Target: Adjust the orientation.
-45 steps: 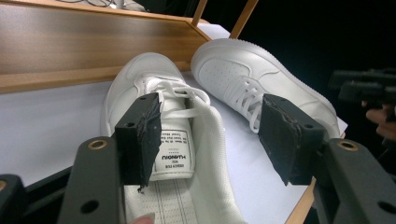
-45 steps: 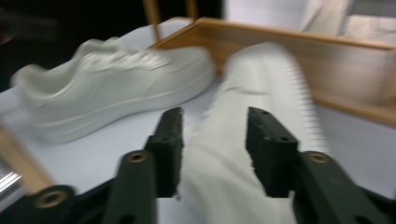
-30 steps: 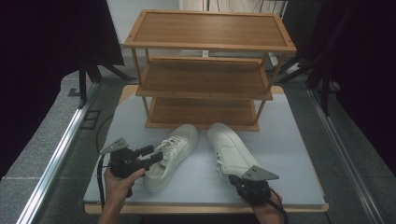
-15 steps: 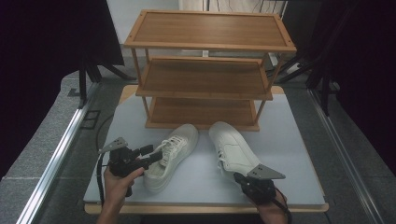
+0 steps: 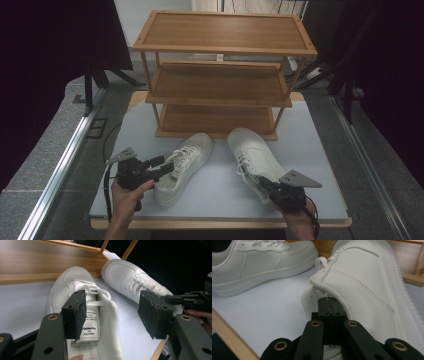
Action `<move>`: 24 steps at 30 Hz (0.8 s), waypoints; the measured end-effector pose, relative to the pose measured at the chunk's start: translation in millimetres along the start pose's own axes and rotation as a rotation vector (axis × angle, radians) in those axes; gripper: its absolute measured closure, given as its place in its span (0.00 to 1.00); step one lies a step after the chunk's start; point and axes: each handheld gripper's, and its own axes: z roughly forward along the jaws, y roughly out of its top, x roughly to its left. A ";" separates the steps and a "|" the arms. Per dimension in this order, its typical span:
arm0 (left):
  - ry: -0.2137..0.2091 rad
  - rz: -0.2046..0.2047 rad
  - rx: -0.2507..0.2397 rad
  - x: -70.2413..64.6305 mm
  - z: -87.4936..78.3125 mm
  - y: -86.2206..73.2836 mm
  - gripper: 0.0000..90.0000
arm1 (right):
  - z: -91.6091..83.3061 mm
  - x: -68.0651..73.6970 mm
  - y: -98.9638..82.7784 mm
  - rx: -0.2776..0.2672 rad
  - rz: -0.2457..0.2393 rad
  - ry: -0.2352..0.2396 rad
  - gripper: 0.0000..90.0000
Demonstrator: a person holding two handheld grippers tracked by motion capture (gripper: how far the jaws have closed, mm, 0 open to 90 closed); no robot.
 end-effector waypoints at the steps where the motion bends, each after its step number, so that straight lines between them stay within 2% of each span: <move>1: 0.001 -0.002 0.001 -0.1 0.3 -0.3 0.44 | -0.5 -2.8 0.9 -0.003 0.006 -0.011 0.99; 6: -0.004 -0.003 0.002 -0.7 0.7 -0.9 0.44 | -4.3 -19.4 3.5 -0.035 0.056 -0.016 0.99; 13: -0.003 -0.009 0.005 -1.2 0.6 -2.9 0.44 | -7.0 -43.0 5.4 -0.064 0.113 -0.064 0.98; 19: 0.007 -0.020 0.001 0.1 -3.4 -6.5 0.44 | -6.8 -71.3 2.8 -0.074 0.197 -0.090 0.93; 22: 0.012 -0.025 0.002 0.6 -4.7 -7.5 0.44 | -6.4 -85.2 -2.6 -0.066 0.247 -0.102 0.84; 24: 0.012 -0.027 0.000 0.6 -4.3 -8.3 0.44 | -8.5 -92.9 -6.2 -0.082 0.282 -0.060 0.82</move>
